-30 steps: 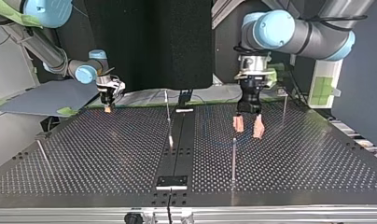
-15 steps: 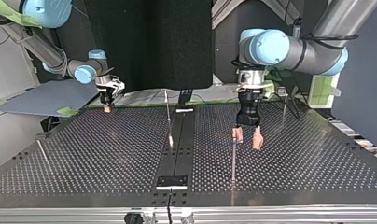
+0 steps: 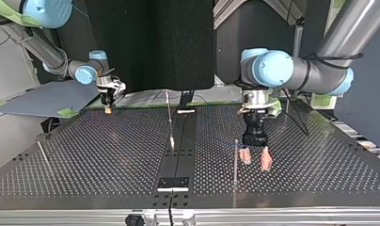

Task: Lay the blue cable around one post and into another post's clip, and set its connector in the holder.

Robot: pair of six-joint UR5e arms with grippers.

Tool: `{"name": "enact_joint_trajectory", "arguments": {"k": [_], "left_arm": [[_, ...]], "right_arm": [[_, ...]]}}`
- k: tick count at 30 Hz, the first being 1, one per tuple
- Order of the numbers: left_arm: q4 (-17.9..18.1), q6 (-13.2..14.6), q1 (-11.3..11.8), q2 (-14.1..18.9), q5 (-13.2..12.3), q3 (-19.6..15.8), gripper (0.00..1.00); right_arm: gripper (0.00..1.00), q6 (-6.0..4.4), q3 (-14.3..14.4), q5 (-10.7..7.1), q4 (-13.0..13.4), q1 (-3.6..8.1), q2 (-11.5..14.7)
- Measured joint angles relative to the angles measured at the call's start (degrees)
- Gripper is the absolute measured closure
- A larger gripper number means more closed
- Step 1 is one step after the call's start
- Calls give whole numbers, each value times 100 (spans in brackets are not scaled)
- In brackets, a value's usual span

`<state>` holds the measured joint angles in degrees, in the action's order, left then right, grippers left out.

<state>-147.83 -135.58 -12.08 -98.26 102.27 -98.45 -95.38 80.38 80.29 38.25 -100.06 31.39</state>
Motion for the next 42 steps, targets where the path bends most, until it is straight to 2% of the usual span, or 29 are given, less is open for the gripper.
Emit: {"name": "enact_joint_trajectory", "arguments": {"k": [12,16,20,27,33,39,42], "left_arm": [[-342,181,134,-49,20,663,0],[-395,249,154,-117,31,727,0],[-421,375,160,-139,104,676,0],[-401,553,176,-144,234,386,0],[-251,763,145,-222,245,198,0],[-231,817,102,-379,245,172,0],[-237,824,96,-393,249,172,0]], "right_arm": [[100,1,0,-21,-2,-2,-5],[100,3,0,-35,-3,-16,-5],[100,7,0,-38,-8,-19,-5],[100,24,0,-39,-10,-25,-5],[100,26,0,-39,-10,-33,-5],[100,31,0,-36,-13,-26,-6],[100,98,0,32,-62,-1,8]]}}
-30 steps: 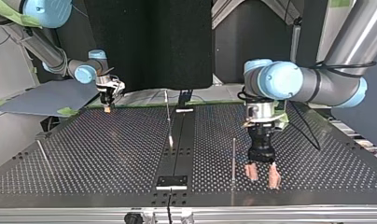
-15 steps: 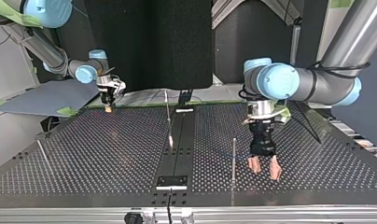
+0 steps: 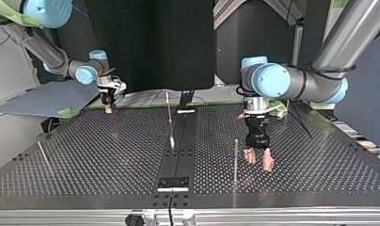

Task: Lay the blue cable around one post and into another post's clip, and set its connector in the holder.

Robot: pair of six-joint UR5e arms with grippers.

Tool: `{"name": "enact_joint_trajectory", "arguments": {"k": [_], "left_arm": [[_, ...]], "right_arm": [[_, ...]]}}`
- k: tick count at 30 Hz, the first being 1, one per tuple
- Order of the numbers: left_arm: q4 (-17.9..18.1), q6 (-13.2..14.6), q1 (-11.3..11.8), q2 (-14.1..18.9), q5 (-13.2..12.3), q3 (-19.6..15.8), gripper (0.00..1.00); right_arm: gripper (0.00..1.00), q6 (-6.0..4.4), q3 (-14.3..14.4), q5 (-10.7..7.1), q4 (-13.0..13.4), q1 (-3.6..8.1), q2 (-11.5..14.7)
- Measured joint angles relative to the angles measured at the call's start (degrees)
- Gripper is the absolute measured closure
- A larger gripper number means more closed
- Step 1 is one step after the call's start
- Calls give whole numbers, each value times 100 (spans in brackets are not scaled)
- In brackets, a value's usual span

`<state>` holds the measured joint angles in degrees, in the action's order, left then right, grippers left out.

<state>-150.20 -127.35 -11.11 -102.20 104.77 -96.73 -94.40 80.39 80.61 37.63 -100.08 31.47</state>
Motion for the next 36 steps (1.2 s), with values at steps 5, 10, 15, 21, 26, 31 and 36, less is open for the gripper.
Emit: {"name": "enact_joint_trajectory", "arguments": {"k": [5,10,15,21,26,31,36], "left_arm": [[-30,-18,8,-3,2,-4,0],[-36,-30,4,-5,3,-7,0],[-36,-38,-4,-5,-14,-8,0],[-26,-16,-29,-5,-50,-5,0],[-33,55,-92,-5,-55,-6,0],[-41,70,-144,-5,-53,-7,0],[-66,80,-171,-5,-26,-5,0]], "right_arm": [[100,249,14,246,-155,22,128],[100,354,207,403,-155,39,367],[100,221,520,613,-10,-9,691],[100,114,664,700,-173,-65,1054],[100,-56,670,685,-266,-64,1352],[100,-151,663,677,-287,-56,1627],[100,-100,618,681,-332,-65,1893]]}}
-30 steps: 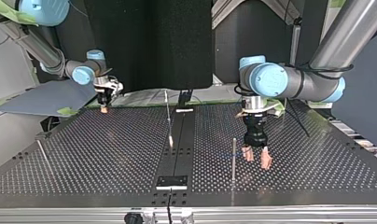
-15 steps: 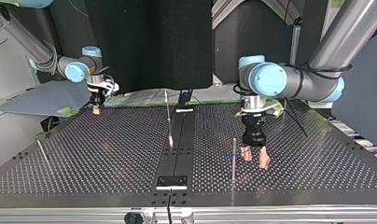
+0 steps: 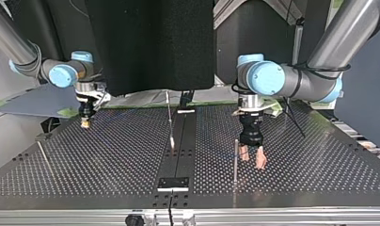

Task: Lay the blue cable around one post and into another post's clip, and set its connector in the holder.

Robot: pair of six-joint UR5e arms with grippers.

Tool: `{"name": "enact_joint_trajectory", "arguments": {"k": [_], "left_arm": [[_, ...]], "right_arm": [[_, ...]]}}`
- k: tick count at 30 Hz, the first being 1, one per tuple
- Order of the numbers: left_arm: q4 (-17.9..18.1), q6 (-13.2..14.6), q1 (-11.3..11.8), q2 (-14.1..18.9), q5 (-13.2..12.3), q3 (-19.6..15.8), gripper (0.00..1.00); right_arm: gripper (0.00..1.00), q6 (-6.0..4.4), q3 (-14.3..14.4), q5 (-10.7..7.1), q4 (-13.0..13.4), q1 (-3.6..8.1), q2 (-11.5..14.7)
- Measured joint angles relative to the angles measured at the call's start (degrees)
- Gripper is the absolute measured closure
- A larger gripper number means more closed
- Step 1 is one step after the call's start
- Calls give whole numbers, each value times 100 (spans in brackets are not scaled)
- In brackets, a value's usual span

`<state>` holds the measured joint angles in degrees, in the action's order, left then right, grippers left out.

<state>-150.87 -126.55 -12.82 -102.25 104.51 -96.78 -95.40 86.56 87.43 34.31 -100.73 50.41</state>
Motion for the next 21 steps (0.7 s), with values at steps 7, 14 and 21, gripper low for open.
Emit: {"name": "enact_joint_trajectory", "arguments": {"k": [7,14,21], "left_arm": [[-30,42,-17,0,43,0,0],[-56,100,-20,1,88,2,0],[-58,104,-14,1,91,3,0]], "right_arm": [[100,287,49,250,-305,-28,368],[100,418,349,446,-272,-39,674],[100,359,388,318,-211,96,876]]}}
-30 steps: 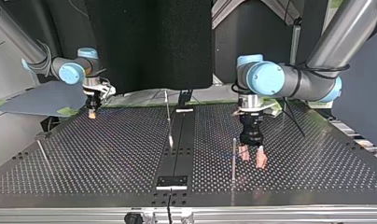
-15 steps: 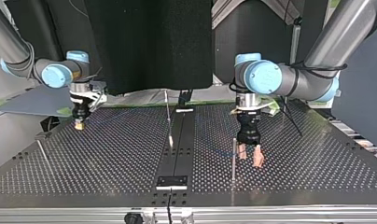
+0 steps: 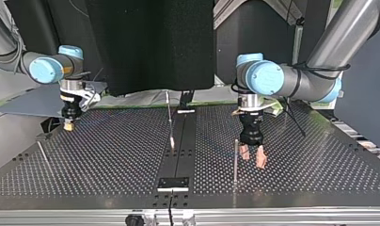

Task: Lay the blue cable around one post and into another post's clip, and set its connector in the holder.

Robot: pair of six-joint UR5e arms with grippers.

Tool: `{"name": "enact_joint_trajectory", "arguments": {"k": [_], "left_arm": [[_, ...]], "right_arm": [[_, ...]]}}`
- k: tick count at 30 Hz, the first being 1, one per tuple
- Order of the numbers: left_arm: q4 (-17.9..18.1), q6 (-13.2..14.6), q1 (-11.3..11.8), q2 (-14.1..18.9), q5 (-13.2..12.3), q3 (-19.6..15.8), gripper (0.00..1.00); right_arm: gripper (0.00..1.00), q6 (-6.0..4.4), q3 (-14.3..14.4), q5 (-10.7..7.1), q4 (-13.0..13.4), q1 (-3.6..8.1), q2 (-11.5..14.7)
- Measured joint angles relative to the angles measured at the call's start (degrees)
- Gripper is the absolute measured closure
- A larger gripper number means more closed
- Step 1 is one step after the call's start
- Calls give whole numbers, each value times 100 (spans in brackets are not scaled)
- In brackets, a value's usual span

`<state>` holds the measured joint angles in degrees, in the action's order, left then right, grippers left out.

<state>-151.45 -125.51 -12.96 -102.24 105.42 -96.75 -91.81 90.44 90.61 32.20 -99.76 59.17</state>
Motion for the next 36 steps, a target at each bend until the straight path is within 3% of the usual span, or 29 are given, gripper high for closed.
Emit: {"name": "enact_joint_trajectory", "arguments": {"k": [7,17,22,28,33,36], "left_arm": [[10,0,6,0,0,0,0],[5,32,11,0,-7,-1,0],[4,35,13,-1,-16,0,0],[12,41,16,-1,-20,0,0],[14,43,15,-1,-25,0,0],[16,44,11,0,-26,0,0]], "right_arm": [[100,31,3,-112,-54,141,45],[100,323,43,47,-420,299,40],[100,368,39,36,-457,382,48],[100,470,-80,-182,-551,519,66],[100,722,-245,-469,-811,588,184],[100,813,-268,-640,-964,626,286]]}}
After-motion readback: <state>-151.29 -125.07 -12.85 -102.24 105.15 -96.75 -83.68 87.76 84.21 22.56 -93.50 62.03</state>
